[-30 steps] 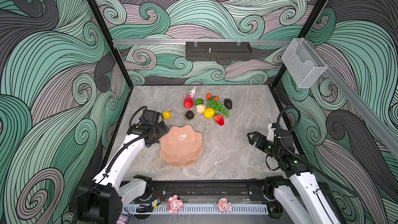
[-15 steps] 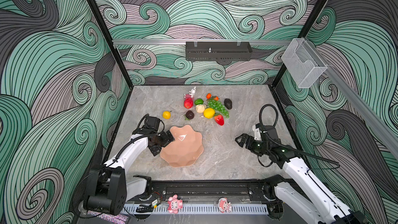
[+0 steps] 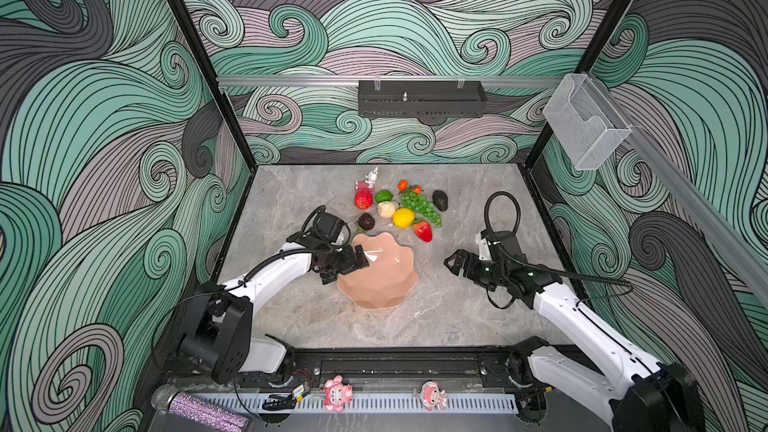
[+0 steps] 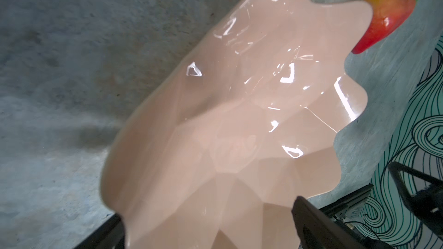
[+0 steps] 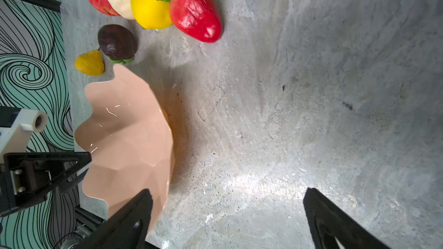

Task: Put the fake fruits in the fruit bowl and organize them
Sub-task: 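Push the pink bowl closer to the fruit with both grippers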

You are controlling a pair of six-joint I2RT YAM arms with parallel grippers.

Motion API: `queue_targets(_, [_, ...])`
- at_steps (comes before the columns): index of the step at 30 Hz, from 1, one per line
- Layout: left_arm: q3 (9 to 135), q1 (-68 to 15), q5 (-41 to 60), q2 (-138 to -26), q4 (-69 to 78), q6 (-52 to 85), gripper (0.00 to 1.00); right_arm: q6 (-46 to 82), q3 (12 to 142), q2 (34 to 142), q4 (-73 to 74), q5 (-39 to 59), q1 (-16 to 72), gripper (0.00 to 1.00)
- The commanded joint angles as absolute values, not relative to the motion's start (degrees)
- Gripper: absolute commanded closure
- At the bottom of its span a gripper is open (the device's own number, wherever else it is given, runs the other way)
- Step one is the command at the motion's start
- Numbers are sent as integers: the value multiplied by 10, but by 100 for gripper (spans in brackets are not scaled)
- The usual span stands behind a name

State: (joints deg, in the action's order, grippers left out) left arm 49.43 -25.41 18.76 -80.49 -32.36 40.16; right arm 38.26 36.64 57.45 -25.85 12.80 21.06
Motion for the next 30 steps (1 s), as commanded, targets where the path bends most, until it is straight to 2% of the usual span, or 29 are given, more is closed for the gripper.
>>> queue_targets(1, [520,-273,186,-833,-317,378,1,368,393,593,-252,95,214,1])
queue_targets(8, [535,-301,173,-823,-334,350,1,365,437,662,-232,97,223,1])
queue_targets(15, [551,-276,58,-818,-407,360,1,365,475,713,-225,84,261,1])
queue_targets(22, [592,-220,103,-849,-335,371,1,369,477,724,-209,70,288,1])
queue_targets(30, [658,-234,163,-938,-299,368,1,345,475,725,-192,62,288,1])
